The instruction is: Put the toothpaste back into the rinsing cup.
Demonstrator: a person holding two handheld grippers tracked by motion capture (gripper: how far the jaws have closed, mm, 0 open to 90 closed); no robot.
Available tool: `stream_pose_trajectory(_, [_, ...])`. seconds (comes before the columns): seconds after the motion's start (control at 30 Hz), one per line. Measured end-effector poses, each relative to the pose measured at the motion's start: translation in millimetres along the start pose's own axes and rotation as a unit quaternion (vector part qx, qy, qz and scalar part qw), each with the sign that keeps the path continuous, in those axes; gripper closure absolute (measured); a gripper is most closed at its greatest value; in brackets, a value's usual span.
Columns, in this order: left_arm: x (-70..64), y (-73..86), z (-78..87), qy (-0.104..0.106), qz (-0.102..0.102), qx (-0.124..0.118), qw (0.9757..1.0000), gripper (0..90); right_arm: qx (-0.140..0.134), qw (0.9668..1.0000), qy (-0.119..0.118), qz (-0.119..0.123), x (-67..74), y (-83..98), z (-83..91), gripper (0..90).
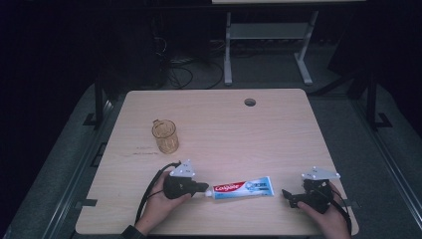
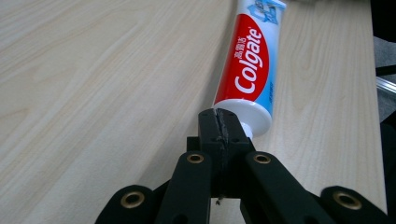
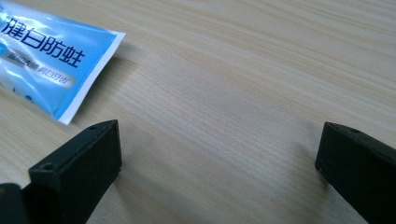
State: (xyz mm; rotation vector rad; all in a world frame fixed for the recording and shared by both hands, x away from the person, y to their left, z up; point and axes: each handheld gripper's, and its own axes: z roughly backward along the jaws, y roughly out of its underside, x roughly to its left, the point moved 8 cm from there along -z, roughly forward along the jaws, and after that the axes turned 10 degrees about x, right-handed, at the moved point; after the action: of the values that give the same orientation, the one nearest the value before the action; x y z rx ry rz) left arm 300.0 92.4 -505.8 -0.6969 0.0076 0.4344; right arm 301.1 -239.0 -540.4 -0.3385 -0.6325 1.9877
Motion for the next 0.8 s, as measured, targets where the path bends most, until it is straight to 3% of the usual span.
stream_pose_trajectory(0.8, [-27.4, 5.9, 2.0, 0.025, -0.013, 0.003, 0.9996, 90.0, 0.0, 1.0, 0.0, 0.0, 0.1, 0.0, 0.0, 0.0])
